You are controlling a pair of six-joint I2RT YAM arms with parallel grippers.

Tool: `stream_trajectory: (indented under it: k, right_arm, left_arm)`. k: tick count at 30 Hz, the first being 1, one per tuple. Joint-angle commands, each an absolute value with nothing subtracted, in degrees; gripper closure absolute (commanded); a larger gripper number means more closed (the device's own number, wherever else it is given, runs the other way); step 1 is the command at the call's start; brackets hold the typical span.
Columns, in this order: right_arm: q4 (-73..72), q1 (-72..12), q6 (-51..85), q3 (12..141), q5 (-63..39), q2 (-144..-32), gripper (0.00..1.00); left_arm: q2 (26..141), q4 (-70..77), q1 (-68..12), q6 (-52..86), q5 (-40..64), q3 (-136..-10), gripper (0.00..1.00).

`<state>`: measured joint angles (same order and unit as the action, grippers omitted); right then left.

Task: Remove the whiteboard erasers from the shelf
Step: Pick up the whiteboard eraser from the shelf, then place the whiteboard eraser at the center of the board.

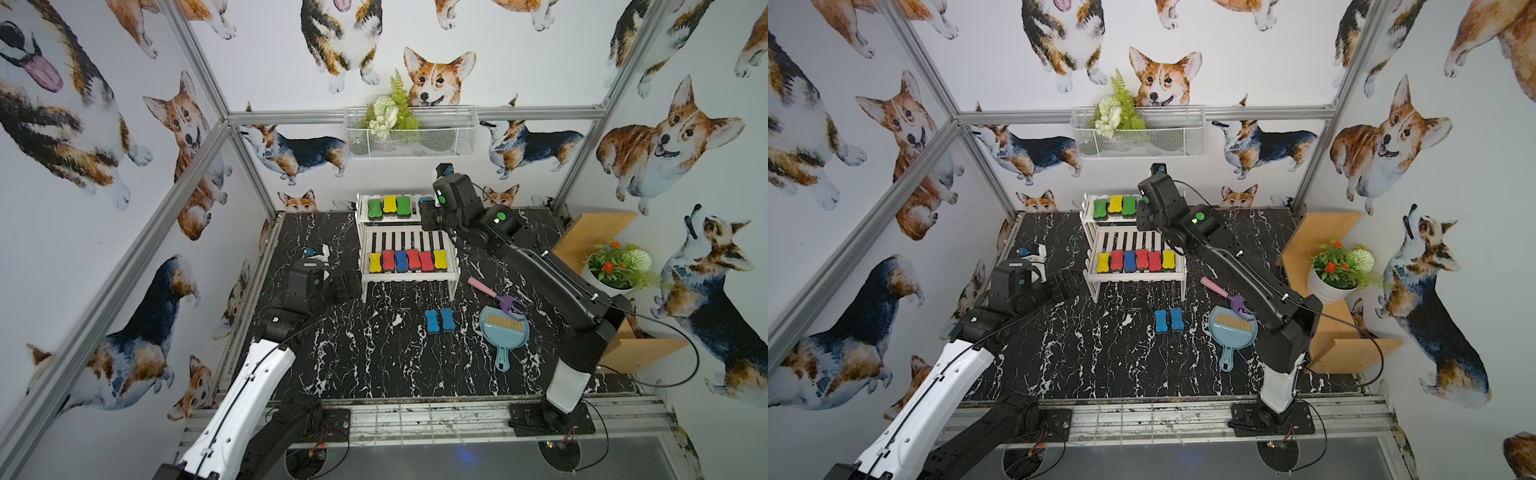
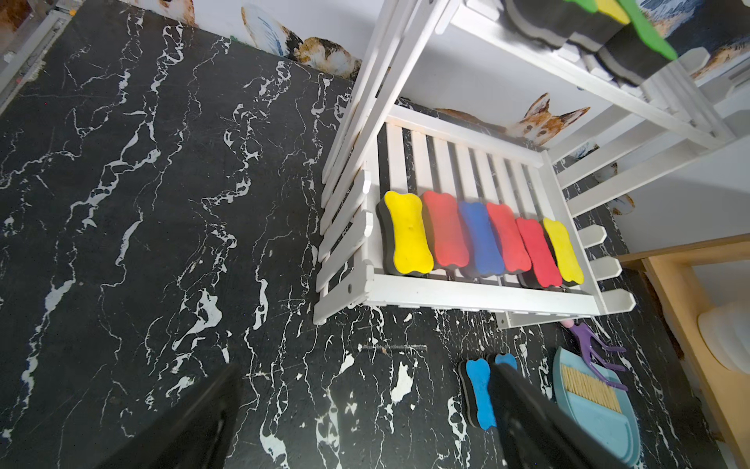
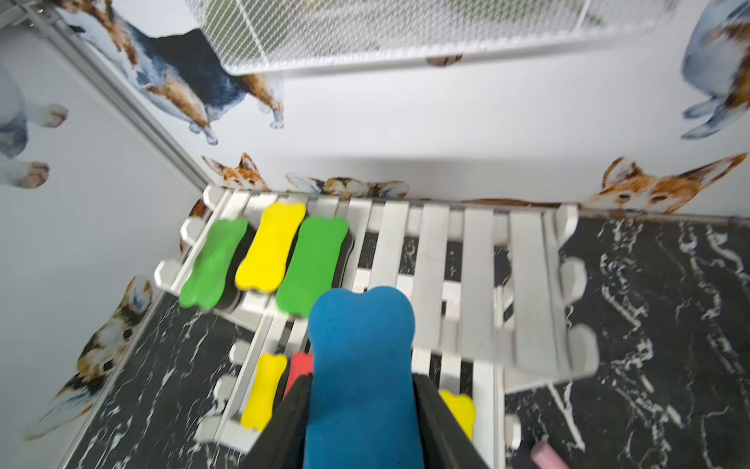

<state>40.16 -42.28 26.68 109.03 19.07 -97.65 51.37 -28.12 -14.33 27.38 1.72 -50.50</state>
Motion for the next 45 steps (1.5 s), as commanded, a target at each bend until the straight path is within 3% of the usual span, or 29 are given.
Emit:
stream_trajectory:
  k: [1,8,16,26,45]
  right_arm:
    - [31.96,-45.78,32.73,96.17,19.38,-90.25,0.58]
    - [26.25,-55.19,41.87,71.97,17.77,-78.84,0.59]
    - [16.16,-59.82,48.93,56.66,15.60,-81.41,0.60]
    - [6.02,-61.79,54.34,56.02,26.69,-96.12,0.62]
    - [10.29,-61.54,56.55,62.89,33.60,-108.05,0.56]
  left_arm:
    - [50.85,-27.77,-14.24,26.32,0.88,-50.80,0.00]
    - [49.83,-27.80,-14.06,25.95,0.38,-50.54,0.00]
    - [48.61,-28.30,-14.02,25.75,-2.38,-50.80,0.00]
    - [48.27,-30.14,-14.06,25.32,-2.73,-51.85,0.00]
    - [48.16,-30.67,-14.06,24.87,-3.25,-51.77,0.00]
